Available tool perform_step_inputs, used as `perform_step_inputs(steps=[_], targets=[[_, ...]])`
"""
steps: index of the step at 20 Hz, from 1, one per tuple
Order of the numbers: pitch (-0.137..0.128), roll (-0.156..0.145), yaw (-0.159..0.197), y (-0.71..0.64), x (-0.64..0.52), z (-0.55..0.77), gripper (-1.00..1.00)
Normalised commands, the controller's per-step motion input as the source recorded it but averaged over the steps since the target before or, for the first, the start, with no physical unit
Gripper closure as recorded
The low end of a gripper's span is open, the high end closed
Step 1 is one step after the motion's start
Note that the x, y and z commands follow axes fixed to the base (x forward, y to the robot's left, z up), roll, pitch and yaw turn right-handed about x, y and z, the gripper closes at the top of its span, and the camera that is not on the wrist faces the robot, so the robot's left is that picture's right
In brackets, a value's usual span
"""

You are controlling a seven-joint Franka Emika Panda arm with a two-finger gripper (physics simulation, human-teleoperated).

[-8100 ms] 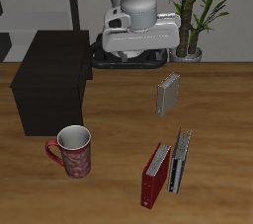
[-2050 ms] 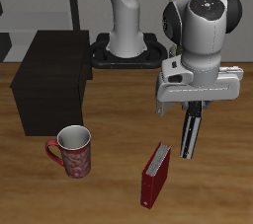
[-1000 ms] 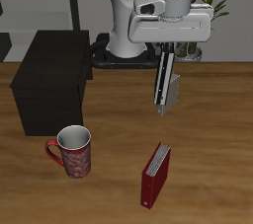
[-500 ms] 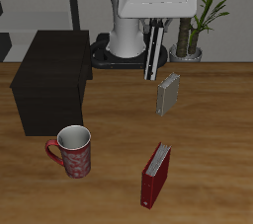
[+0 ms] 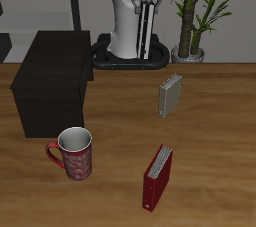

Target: Place the striped book in the top region of the shelf

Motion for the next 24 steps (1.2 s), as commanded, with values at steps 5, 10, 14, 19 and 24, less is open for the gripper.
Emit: perform_step_inputs(steps=[5, 10, 14, 19, 24], targets=[[-0.019, 0.020, -0.012, -0.20, -0.28, 0.08, 1.00], [-0.004, -0.004, -0.016, -0.12, -0.20, 0.03, 1.00], [-0.029, 0.000, -0.002, -0.19, -0.32, 0.03, 1.00], [0.000, -0.035, 0.003, -0.18, -0.20, -0.02, 1.00], [0.029, -0.098, 0.024, -0.16, 0.03, -0.15, 1.00]])
